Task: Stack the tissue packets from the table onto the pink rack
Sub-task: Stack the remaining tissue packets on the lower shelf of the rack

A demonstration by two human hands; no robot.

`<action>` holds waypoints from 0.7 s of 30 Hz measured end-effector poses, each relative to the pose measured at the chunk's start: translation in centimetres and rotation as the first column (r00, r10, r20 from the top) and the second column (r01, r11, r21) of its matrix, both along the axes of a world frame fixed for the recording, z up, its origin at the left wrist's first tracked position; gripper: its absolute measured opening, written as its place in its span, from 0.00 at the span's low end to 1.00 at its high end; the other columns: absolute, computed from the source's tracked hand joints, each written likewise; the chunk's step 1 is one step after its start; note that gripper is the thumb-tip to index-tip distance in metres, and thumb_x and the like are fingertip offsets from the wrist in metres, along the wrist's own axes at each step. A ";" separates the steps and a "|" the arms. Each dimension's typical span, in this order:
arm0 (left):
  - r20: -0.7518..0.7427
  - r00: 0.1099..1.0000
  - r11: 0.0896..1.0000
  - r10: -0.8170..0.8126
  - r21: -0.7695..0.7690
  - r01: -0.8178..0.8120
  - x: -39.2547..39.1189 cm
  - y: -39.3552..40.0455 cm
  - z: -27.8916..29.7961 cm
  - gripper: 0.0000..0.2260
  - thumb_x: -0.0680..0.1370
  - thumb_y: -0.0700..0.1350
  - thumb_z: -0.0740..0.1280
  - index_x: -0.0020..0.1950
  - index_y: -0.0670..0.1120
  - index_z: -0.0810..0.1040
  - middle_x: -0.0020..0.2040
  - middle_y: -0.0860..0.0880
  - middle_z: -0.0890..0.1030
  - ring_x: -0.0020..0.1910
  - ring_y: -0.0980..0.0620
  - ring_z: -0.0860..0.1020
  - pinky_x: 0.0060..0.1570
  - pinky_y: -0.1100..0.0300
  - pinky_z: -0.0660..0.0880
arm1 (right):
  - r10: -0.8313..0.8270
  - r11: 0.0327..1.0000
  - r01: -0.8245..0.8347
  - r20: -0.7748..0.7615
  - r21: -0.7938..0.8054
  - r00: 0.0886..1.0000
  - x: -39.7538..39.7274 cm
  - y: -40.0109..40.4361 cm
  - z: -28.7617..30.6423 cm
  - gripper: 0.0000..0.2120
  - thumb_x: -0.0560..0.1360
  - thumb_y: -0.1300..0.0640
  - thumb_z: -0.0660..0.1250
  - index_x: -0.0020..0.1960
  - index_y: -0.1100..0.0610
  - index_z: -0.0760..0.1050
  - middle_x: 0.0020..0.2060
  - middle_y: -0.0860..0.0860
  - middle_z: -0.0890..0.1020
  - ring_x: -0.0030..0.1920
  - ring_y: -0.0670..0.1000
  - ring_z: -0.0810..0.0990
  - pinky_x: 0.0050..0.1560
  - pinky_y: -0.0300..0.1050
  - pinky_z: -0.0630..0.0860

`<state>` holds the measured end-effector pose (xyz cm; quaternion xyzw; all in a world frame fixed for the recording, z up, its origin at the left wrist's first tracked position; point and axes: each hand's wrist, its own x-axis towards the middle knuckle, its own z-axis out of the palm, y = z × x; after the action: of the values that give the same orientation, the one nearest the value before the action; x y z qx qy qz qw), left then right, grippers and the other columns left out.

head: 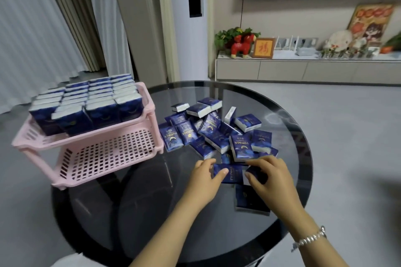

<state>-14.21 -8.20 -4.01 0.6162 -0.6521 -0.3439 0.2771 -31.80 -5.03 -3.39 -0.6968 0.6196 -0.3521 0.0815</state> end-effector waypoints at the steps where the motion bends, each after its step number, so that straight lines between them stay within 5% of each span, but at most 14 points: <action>1: 0.034 0.999 1.000 -0.014 0.028 0.013 -0.1 0.0 -0.5 0.24 0.77 0.53 0.65 0.71 0.46 0.67 0.63 0.47 0.69 0.60 0.51 0.72 0.60 0.65 0.66 | -0.008 1.000 0.008 0.004 -0.017 1.000 -0.3 0.5 -0.3 0.11 0.68 0.58 0.75 0.51 0.52 0.82 0.43 0.46 0.76 0.48 0.50 0.74 0.48 0.33 0.65; 5: 0.064 0.998 1.000 -0.003 0.025 0.002 0.2 -0.1 -1.3 0.26 0.75 0.53 0.69 0.70 0.47 0.67 0.62 0.48 0.67 0.64 0.49 0.68 0.64 0.59 0.65 | -0.001 0.999 0.002 0.021 -0.048 1.000 -1.0 2.1 -1.3 0.14 0.66 0.58 0.77 0.50 0.53 0.82 0.43 0.46 0.73 0.48 0.50 0.72 0.47 0.30 0.64; 12: -0.150 0.988 0.998 0.032 -0.056 -0.041 0.5 1.2 -1.5 0.19 0.73 0.44 0.72 0.58 0.53 0.66 0.50 0.54 0.75 0.44 0.60 0.75 0.38 0.75 0.68 | -0.093 0.993 0.105 0.171 -0.061 0.981 -1.1 3.5 -2.4 0.22 0.67 0.57 0.75 0.60 0.52 0.77 0.54 0.47 0.69 0.56 0.42 0.64 0.56 0.28 0.63; 17: -0.325 0.942 0.989 0.079 -0.093 -0.115 0.9 1.8 -1.8 0.20 0.73 0.42 0.72 0.58 0.58 0.68 0.46 0.55 0.77 0.43 0.59 0.78 0.44 0.68 0.72 | -0.223 0.975 0.206 0.286 0.087 0.932 -0.8 2.7 -2.4 0.21 0.70 0.52 0.73 0.62 0.48 0.75 0.64 0.53 0.68 0.63 0.51 0.67 0.61 0.49 0.71; 21: -0.428 0.901 0.988 0.072 -0.096 -0.124 1.6 2.1 -2.2 0.22 0.75 0.41 0.70 0.63 0.60 0.69 0.53 0.53 0.79 0.53 0.55 0.80 0.56 0.60 0.74 | -0.215 0.975 0.181 0.356 0.126 0.909 -0.5 2.2 -1.8 0.20 0.71 0.55 0.72 0.62 0.47 0.73 0.59 0.49 0.71 0.56 0.52 0.75 0.56 0.45 0.74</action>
<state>-12.64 -6.05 -6.22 0.5411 -0.5644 -0.4147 0.4655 -32.26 -2.86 -5.16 -0.5475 0.6761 -0.4545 0.1912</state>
